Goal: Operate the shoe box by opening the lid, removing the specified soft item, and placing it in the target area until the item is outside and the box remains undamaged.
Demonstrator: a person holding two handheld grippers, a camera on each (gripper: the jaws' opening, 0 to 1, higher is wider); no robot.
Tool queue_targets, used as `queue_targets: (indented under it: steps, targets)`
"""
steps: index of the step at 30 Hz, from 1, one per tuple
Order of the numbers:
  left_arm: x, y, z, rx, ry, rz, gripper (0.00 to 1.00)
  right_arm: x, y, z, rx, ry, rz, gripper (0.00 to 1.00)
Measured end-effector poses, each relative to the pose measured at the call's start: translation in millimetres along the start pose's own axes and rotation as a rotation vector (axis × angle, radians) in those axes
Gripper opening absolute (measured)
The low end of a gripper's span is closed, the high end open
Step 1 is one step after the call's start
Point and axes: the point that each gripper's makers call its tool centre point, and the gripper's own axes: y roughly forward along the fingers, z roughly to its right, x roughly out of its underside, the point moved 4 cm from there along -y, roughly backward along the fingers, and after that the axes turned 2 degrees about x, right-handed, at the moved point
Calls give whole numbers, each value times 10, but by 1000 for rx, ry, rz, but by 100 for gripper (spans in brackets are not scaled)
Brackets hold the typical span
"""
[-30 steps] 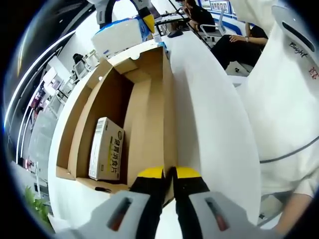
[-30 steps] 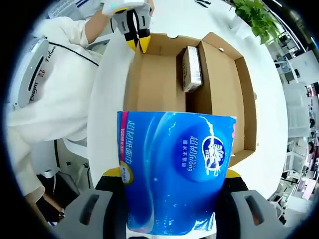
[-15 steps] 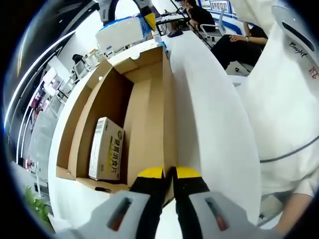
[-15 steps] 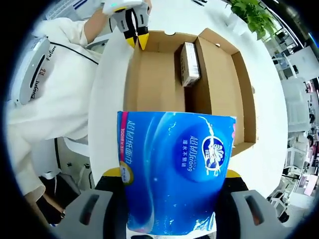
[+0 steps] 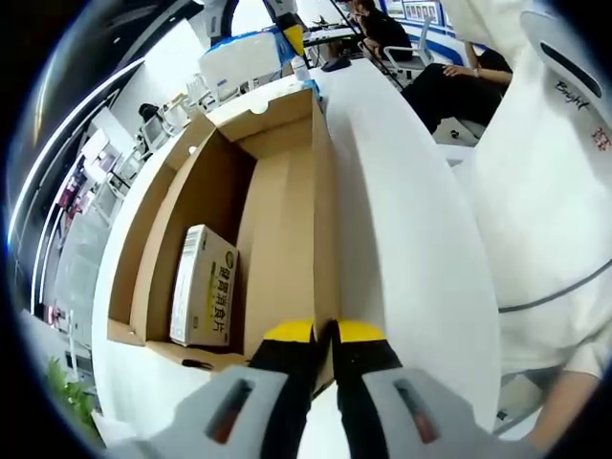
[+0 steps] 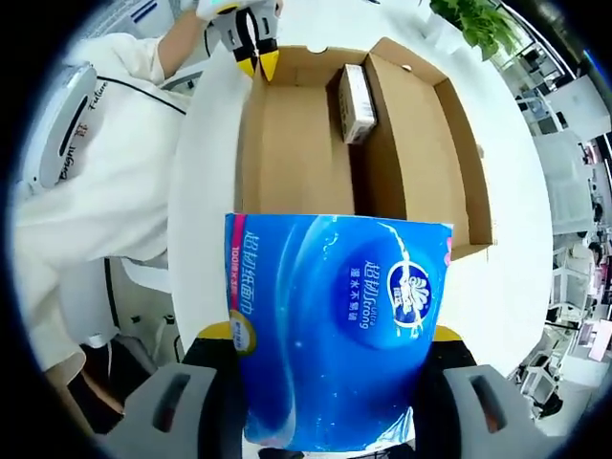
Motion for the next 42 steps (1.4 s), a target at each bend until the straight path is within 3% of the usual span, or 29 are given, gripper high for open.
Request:
queue_targets:
  steps: [15, 42]
  targets:
    - [6, -1, 1, 0, 1, 1, 6, 279, 63, -22, 11, 17, -43, 69]
    - [4, 15, -1, 3, 1, -2, 6, 591, 285, -33, -4, 54, -71, 69]
